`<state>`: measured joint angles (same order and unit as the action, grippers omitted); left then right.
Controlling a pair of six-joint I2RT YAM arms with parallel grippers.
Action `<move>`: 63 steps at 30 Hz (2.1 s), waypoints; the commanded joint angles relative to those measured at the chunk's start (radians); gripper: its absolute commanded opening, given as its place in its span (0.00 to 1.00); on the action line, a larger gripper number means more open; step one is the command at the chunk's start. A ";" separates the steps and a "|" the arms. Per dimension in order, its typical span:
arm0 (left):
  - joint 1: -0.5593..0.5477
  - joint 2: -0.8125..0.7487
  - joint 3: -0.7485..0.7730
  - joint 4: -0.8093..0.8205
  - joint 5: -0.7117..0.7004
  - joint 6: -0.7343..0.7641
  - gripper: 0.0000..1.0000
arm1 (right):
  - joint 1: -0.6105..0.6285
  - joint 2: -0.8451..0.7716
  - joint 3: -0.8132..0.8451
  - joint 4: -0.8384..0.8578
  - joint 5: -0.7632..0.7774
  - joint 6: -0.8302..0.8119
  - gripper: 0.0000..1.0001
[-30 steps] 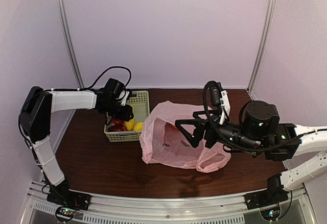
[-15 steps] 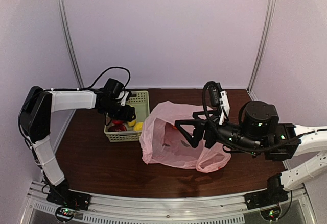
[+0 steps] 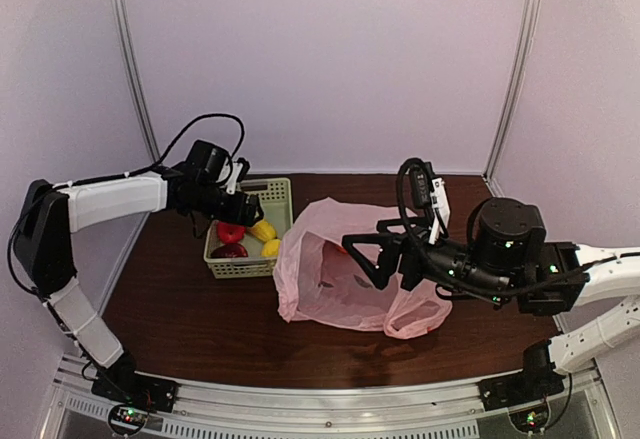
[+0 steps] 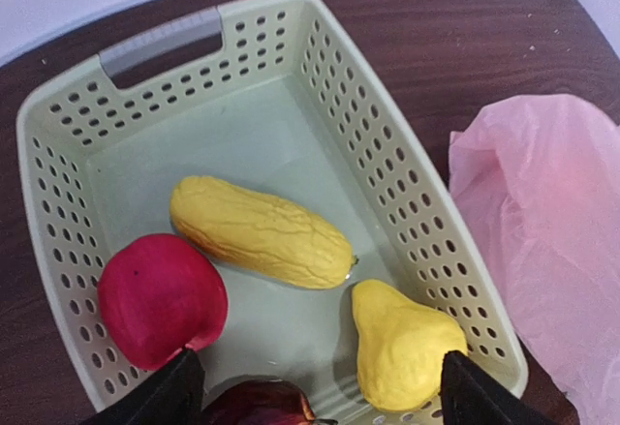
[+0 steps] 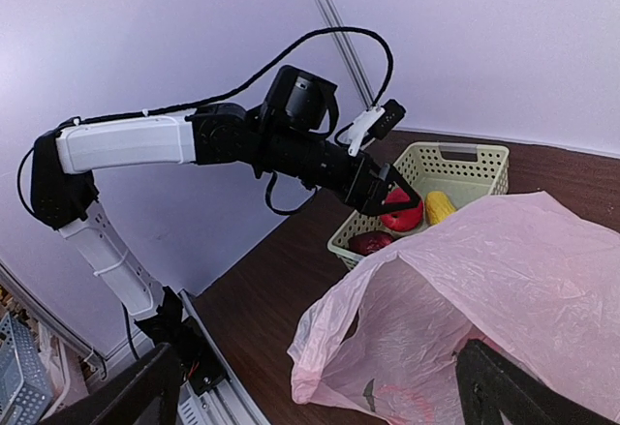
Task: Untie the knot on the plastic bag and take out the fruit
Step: Place the fake fruit in the bin, then hold the bag opening of the takeout bag.
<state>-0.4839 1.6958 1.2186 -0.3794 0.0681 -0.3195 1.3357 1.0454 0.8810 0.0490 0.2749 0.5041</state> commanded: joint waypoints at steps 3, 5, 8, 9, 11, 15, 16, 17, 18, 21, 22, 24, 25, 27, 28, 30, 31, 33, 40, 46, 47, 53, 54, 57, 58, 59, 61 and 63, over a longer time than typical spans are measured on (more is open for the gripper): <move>0.007 -0.245 -0.088 0.040 0.078 0.020 0.90 | 0.003 -0.007 -0.017 -0.020 0.054 0.013 1.00; 0.004 -0.327 -0.133 0.067 0.149 0.006 0.91 | 0.003 -0.010 -0.016 -0.037 0.073 0.010 1.00; -0.013 -0.434 -0.200 0.102 0.283 -0.022 0.92 | 0.003 -0.018 -0.015 -0.073 0.108 0.006 1.00; -0.026 -0.464 -0.221 0.114 0.314 -0.036 0.92 | 0.002 -0.023 -0.015 -0.080 0.119 0.006 1.00; -0.055 -0.530 -0.269 0.146 0.374 -0.063 0.93 | 0.002 -0.034 -0.019 -0.091 0.148 0.008 1.00; -0.084 -0.625 -0.404 0.292 0.548 -0.182 0.98 | 0.001 -0.071 -0.040 -0.103 0.219 0.035 1.00; -0.093 -0.642 -0.438 0.327 0.573 -0.211 0.98 | 0.000 -0.082 -0.054 -0.101 0.237 0.041 1.00; -0.106 -0.653 -0.464 0.352 0.584 -0.234 0.98 | 0.000 -0.092 -0.065 -0.095 0.249 0.050 1.00; -0.124 -0.663 -0.484 0.363 0.585 -0.246 0.98 | 0.001 -0.102 -0.077 -0.090 0.258 0.058 1.00; -0.185 -0.658 -0.505 0.365 0.575 -0.257 0.98 | 0.001 -0.115 -0.100 -0.084 0.277 0.079 1.00; -0.208 -0.648 -0.507 0.370 0.575 -0.263 0.98 | 0.001 -0.115 -0.104 -0.085 0.279 0.086 1.00; -0.244 -0.622 -0.509 0.405 0.577 -0.280 0.98 | 0.001 -0.105 -0.103 -0.094 0.285 0.096 1.00; -0.258 -0.607 -0.511 0.426 0.575 -0.290 0.98 | 0.001 -0.100 -0.101 -0.098 0.286 0.100 1.00; -0.283 -0.579 -0.509 0.460 0.572 -0.303 0.98 | 0.002 -0.088 -0.094 -0.103 0.284 0.101 1.00; -0.291 -0.564 -0.508 0.470 0.568 -0.307 0.98 | 0.002 -0.081 -0.091 -0.106 0.284 0.101 1.00; -0.299 -0.531 -0.504 0.487 0.559 -0.314 0.98 | 0.001 -0.067 -0.085 -0.111 0.284 0.100 1.00; -0.301 -0.519 -0.501 0.496 0.555 -0.317 0.98 | 0.001 -0.060 -0.079 -0.113 0.282 0.098 1.00; -0.305 -0.502 -0.494 0.507 0.541 -0.327 0.98 | 0.002 -0.043 -0.067 -0.121 0.277 0.092 1.00; -0.318 -0.441 -0.473 0.480 0.467 -0.326 0.98 | 0.002 -0.007 -0.052 -0.102 0.271 0.068 1.00; -0.331 -0.406 -0.453 0.470 0.453 -0.319 0.89 | 0.001 0.008 -0.055 -0.076 0.261 0.056 1.00; -0.332 -0.398 -0.448 0.475 0.460 -0.317 0.84 | 0.001 0.011 -0.057 -0.072 0.258 0.053 1.00; -0.335 -0.368 -0.422 0.508 0.499 -0.326 0.43 | 0.001 0.051 -0.068 -0.051 0.234 0.044 0.98; -0.337 -0.367 -0.420 0.513 0.501 -0.328 0.35 | 0.002 0.062 -0.069 -0.051 0.233 0.048 0.96; -0.341 -0.373 -0.411 0.514 0.499 -0.331 0.20 | 0.002 0.092 -0.081 -0.013 0.215 0.054 0.88; -0.342 -0.376 -0.411 0.514 0.501 -0.333 0.16 | 0.002 0.103 -0.085 -0.004 0.208 0.059 0.86; -0.344 -0.379 -0.409 0.515 0.502 -0.335 0.12 | 0.001 0.115 -0.089 0.006 0.201 0.063 0.83; -0.344 -0.385 -0.409 0.515 0.508 -0.338 0.05 | 0.002 0.142 -0.092 0.026 0.184 0.063 0.79; -0.346 -0.389 -0.409 0.518 0.519 -0.345 0.02 | 0.002 0.175 -0.089 0.038 0.169 0.068 0.76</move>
<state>-0.8227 1.3235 0.7822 0.0975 0.5636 -0.6575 1.3357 1.1748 0.8005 0.0429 0.4843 0.5606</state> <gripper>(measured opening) 0.039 0.784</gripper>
